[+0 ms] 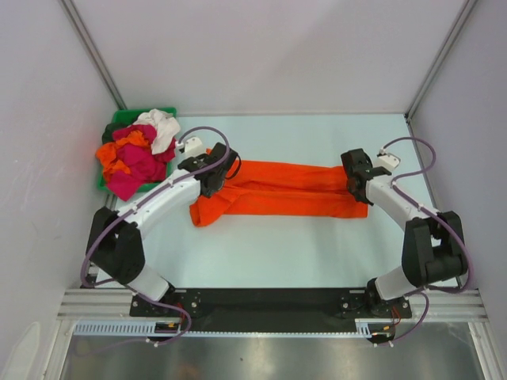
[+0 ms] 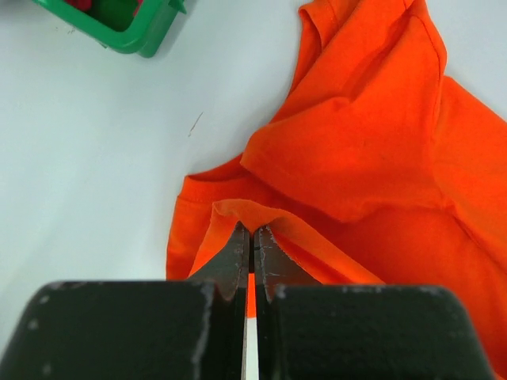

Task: Fold and stack the t-shirts
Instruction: Fold the other side of the tshirt into a rectangle

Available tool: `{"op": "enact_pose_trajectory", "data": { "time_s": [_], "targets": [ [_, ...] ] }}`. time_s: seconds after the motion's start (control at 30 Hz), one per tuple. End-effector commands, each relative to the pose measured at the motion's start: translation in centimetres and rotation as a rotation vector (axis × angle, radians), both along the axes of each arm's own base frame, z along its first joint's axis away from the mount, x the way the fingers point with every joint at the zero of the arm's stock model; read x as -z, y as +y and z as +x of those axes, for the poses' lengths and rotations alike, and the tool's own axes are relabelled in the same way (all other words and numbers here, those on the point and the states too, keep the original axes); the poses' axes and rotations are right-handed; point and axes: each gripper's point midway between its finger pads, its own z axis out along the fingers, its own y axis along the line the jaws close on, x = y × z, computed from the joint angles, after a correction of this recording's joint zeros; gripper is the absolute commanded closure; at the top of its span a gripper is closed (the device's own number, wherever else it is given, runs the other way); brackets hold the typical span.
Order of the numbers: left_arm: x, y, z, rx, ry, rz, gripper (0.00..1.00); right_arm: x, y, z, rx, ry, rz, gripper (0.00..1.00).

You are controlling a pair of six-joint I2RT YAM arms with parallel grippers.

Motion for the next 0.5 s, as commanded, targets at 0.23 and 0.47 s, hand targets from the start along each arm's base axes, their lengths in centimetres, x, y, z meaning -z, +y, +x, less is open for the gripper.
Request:
{"op": "enact_pose_trajectory", "data": {
  "time_s": [0.23,0.47],
  "targets": [
    [-0.8,-0.2,6.0,-0.023,-0.046,0.005,1.00,-1.3,0.7,7.7,-0.003,-0.077,-0.033,1.00],
    [0.3,0.6,8.5,-0.059,-0.021,0.013,1.00,-0.6,0.5,9.9,-0.012,-0.055,-0.062,1.00]
  ]
}}
